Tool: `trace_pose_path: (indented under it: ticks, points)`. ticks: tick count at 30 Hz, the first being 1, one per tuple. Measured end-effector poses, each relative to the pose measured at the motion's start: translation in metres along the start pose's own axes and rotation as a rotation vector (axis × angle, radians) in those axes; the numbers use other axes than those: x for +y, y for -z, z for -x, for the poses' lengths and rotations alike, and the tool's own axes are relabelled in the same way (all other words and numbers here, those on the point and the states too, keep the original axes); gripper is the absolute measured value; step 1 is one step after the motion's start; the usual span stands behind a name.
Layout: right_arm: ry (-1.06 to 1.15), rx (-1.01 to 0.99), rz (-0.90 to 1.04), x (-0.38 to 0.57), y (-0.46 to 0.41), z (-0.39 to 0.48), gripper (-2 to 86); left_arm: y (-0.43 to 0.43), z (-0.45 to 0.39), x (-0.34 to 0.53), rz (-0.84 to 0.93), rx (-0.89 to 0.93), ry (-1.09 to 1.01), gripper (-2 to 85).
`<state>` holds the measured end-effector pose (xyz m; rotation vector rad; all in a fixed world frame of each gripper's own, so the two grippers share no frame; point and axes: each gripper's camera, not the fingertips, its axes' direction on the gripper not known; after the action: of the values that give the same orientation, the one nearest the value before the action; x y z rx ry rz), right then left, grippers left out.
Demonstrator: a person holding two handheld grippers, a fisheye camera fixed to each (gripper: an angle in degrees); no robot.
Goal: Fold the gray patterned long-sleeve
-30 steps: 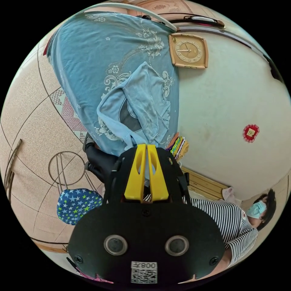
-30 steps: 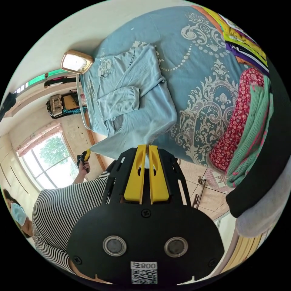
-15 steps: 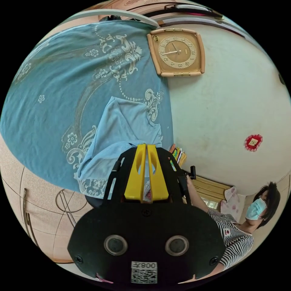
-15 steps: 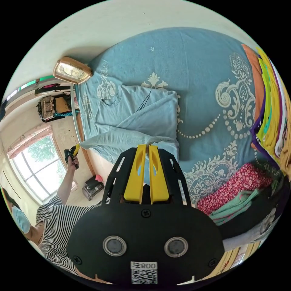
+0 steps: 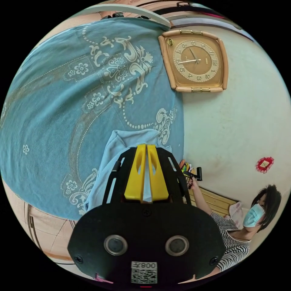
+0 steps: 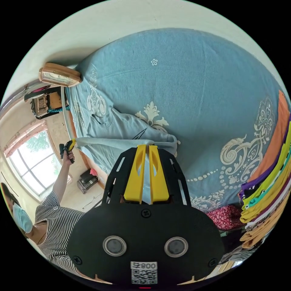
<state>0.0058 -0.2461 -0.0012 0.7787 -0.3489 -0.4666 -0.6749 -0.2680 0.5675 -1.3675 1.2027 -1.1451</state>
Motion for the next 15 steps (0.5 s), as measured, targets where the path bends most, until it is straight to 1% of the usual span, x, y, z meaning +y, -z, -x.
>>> trace_pose_path:
  ticks: [6, 10, 12, 15]
  points:
    - [-0.033, 0.017, 0.028, -0.079, -0.04, -0.009, 1.8, -0.06, 0.025, -0.057, -0.039, -0.048, 0.068, 0.8]
    - [-0.067, -0.077, -0.049, -0.107, -0.052, -0.018, 2.1, -0.086, 0.034, -0.074, -0.107, -0.017, 0.07, 1.2]
    - [-0.065, -0.11, -0.09, -0.112, -0.055, -0.018, 2.2, -0.093, 0.035, -0.077, -0.213, 0.015, 0.059, 1.3]
    - [-0.053, -0.104, -0.156, -0.117, -0.062, -0.01, 2.2, -0.102, 0.039, -0.08, -0.304, 0.092, 0.043, 0.9]
